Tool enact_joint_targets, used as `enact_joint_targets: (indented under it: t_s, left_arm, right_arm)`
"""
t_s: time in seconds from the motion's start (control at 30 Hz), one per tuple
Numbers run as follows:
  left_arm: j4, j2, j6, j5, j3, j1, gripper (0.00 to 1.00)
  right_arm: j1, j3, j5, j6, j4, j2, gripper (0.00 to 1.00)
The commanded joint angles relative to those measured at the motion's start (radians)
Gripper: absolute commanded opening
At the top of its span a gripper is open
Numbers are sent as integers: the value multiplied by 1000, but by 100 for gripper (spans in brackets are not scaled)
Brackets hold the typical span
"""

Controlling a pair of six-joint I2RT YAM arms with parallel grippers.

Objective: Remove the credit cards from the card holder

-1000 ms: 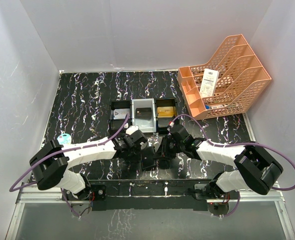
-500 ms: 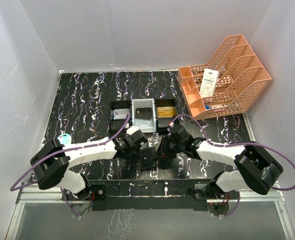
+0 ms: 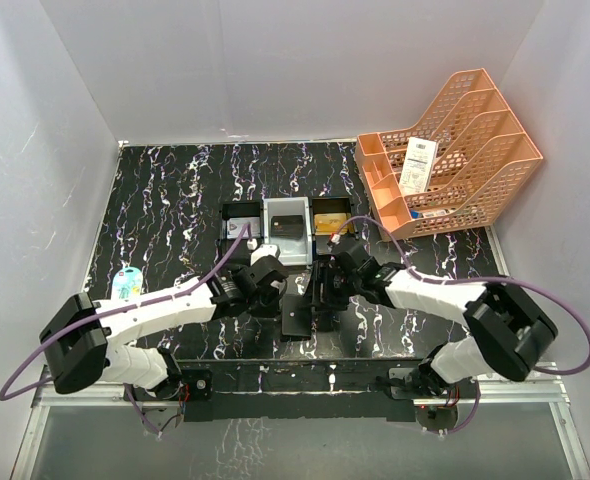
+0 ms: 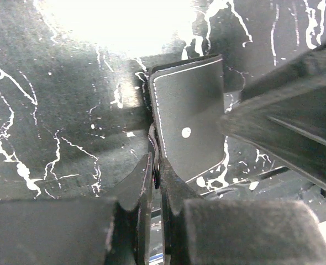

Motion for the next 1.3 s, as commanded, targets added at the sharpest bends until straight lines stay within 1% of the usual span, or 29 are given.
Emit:
enact_joint_targets:
  t_s: [0.0,0.1,0.2,0.43,0.63,0.77,0.87,1.13,1.27]
  left_arm:
    - [30,-43,44,54,16,1,0]
    - [33,-51,57,77,32,2,0]
    - [38,-62,68,95,47,1,0]
    - [74,-110,85,115,68,1,0]
    - [83,-59,117,195,98,2,0]
    - [117,-38,121,221,105,1,0]
    - [127,-35,117,213,109,1,0]
    - [111,-60,102,186,98,1,0]
    - [103,-97,92,159,86,0,0]
  right_arm:
    - [-3,41,-56,-16,58,72,48]
    - [-3,32,-88,2,97,99,46]
    - [-2,23,-106,31,127,102,45]
    - [-2,2,-123,56,163,82,53]
    - [-2,-18,-128,74,185,61,59]
    - [-3,-36,-81,89,173,13,66]
    - [-2,-34,-29,91,130,-24,69]
    - [-2,-26,114,108,7,-96,72]
    - [-2,-26,161,123,-16,-140,72]
